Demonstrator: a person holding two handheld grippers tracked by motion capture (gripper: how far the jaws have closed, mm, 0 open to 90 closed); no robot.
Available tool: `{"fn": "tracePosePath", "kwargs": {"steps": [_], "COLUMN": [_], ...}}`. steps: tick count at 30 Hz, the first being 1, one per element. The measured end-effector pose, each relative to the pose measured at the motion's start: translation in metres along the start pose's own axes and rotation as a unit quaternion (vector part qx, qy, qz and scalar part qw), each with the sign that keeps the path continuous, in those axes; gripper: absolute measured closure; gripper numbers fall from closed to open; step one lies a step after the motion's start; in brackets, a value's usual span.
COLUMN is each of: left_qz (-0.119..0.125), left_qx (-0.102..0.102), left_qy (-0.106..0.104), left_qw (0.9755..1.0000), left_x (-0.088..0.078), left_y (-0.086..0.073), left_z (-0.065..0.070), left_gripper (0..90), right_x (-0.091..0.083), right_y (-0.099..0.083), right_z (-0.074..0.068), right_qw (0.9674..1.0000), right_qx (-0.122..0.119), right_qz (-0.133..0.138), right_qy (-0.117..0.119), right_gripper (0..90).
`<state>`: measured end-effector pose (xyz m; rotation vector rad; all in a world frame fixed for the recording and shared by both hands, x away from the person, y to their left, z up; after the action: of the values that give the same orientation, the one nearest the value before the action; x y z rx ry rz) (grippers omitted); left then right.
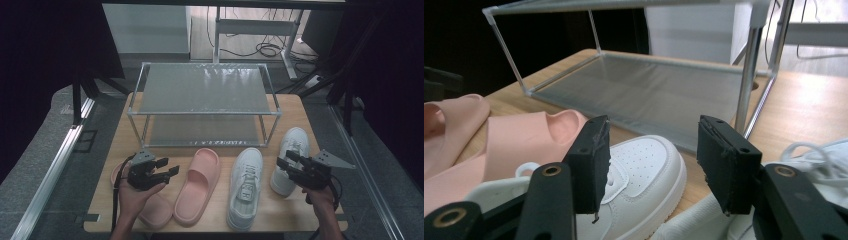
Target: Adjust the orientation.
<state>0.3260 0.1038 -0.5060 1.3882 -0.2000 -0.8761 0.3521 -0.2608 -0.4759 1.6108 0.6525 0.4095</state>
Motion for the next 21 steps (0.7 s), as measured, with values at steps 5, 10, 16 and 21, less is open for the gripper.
{"fn": "tracePosePath", "kwargs": {"steps": [5, 10, 16, 21], "left_qz": [0.002, 0.002, 0.005, 0.002], "left_qx": [0.000, 0.008, 0.005, 0.003], "left_qy": [-0.002, -0.005, -0.013, -0.022], "left_qw": [1.0000, 1.0000, 0.9999, 0.9998], "left_x": [-0.002, -0.003, -0.005, -0.004], "left_y": [-0.003, -0.005, -0.007, -0.010], "left_z": [0.005, 0.009, 0.011, 0.012], "left_gripper": [46.0, 50.5, 62.3, 72.3], "right_x": [-0.008, -0.010, -0.011, -0.010], "right_y": [-0.005, -0.007, -0.014, -0.024], "right_z": [-0.005, -0.011, -0.020, -0.026], "right_qw": [0.9999, 0.9998, 0.9999, 0.9993], "right_qx": [0.014, 0.015, 0.001, 0.007], "right_qz": [-0.003, -0.006, -0.014, -0.029], "right_qy": [0.004, 0.006, 0.005, 0.020], "right_gripper": [46.5, 46.0, 51.5, 58.8]}}
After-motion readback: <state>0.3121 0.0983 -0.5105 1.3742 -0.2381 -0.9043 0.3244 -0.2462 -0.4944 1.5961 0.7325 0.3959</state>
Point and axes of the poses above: each handheld gripper's, and its own axes: x roughly forward along the jaws, y roughly out of its top, z roughly to its right, the point moved 10 cm from there along x, roughly forward along the jaws, and after that the axes turned 12 degrees about z, right-handed, at the moved point
